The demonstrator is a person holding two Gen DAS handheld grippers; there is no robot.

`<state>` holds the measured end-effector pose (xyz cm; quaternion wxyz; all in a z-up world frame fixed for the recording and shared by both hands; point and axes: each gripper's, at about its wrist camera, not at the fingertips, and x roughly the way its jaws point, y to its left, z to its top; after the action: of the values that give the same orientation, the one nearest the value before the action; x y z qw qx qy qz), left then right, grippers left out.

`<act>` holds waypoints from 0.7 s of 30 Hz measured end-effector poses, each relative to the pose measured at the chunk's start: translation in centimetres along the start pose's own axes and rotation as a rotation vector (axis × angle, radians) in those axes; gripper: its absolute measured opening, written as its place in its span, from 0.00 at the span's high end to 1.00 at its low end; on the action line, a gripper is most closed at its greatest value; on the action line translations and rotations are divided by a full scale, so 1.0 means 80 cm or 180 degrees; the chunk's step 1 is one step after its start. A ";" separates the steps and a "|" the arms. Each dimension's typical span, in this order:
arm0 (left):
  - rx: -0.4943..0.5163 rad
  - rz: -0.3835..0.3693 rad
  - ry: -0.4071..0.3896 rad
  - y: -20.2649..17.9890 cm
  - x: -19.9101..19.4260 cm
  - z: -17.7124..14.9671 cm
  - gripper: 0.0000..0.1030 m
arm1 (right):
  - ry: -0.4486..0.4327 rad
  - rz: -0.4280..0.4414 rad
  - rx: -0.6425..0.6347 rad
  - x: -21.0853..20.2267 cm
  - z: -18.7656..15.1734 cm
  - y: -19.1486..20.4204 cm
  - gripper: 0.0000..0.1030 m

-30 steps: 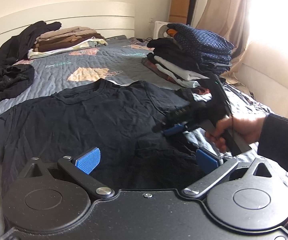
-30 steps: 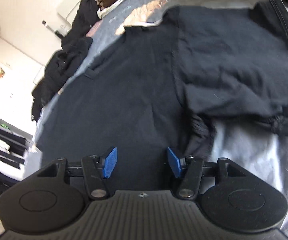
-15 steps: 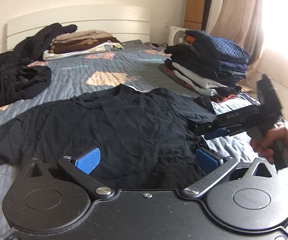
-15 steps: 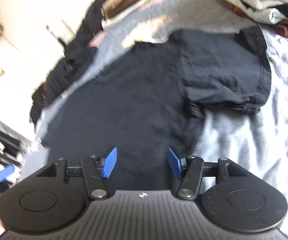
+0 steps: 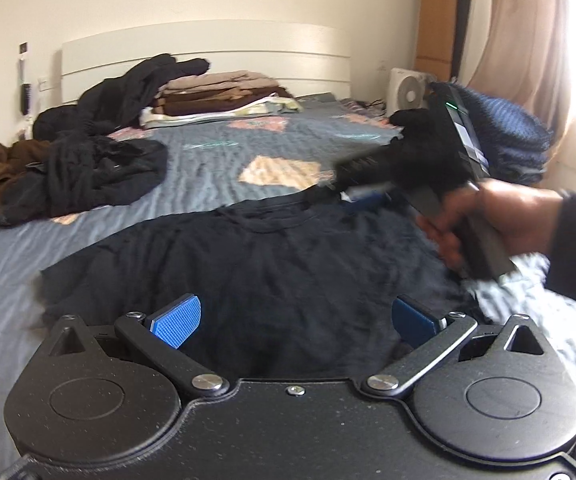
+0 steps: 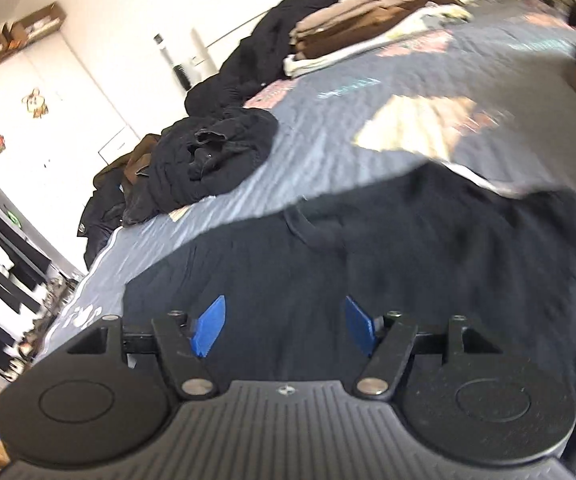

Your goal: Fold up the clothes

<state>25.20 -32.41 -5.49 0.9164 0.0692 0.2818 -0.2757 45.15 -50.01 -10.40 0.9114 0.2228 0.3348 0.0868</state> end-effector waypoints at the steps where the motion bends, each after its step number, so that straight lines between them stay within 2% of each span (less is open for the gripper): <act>1: -0.0030 0.0022 0.0023 0.008 0.003 -0.002 0.00 | -0.0022 -0.0003 -0.0045 0.019 0.011 0.005 0.36; 4: -0.0121 0.0090 0.0091 0.031 0.011 -0.007 0.00 | -0.0009 -0.0033 -0.0114 0.083 0.042 0.017 0.36; 7: -0.0211 0.0157 0.0159 0.054 0.019 -0.013 0.00 | 0.0129 0.0051 -0.0099 0.146 0.061 0.024 0.36; 10: -0.0291 0.0223 0.0217 0.076 0.025 -0.018 0.00 | 0.0270 0.0138 0.0000 0.201 0.064 0.026 0.36; 15: -0.0372 0.0322 0.0251 0.099 0.025 -0.025 0.00 | 0.0367 -0.0004 0.0017 0.264 0.060 0.023 0.36; 18: -0.0405 0.0352 0.0231 0.109 0.024 -0.024 0.00 | 0.0280 -0.0043 0.0122 0.268 0.061 0.019 0.36; 21: -0.0462 0.0425 0.0198 0.122 0.019 -0.019 0.00 | 0.0231 0.0017 0.0054 0.233 0.060 0.032 0.35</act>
<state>30.89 -24.50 -7.88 0.9261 0.0298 0.3241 -0.1906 62.41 -43.65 -16.65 0.8965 0.2281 0.3678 0.0943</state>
